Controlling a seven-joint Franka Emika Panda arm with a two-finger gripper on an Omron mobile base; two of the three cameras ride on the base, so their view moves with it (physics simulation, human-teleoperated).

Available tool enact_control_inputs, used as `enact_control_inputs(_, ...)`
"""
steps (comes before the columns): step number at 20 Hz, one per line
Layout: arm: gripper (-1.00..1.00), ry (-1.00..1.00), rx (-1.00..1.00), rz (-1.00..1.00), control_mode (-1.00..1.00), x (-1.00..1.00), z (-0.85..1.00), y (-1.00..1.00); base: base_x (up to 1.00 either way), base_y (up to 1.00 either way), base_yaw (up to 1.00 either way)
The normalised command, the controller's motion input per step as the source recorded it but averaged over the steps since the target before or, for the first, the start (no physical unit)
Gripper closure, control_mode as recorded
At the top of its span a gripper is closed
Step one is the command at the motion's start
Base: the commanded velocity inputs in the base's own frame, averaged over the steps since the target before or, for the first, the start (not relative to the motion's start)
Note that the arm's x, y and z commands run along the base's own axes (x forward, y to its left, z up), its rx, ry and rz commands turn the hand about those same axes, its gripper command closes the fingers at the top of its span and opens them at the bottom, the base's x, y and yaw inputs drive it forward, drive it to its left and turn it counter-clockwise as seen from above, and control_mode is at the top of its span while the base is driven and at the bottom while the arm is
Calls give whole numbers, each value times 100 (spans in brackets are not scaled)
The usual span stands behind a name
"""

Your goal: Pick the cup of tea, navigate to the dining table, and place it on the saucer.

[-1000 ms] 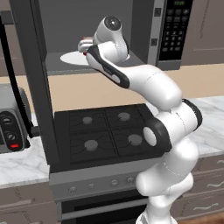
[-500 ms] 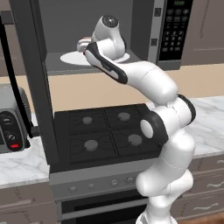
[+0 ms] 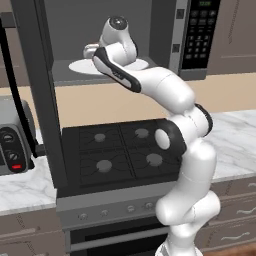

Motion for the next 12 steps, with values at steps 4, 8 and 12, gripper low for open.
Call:
enact_control_inputs(4,-100,0,-1,0,-100,30,0,18,0,0,0)
enact_control_inputs(8,-100,0,-1,0,-100,24,0,9,0,0,0)
enact_control_inputs(12,-100,0,0,0,-100,8,0,0,0,0,0)
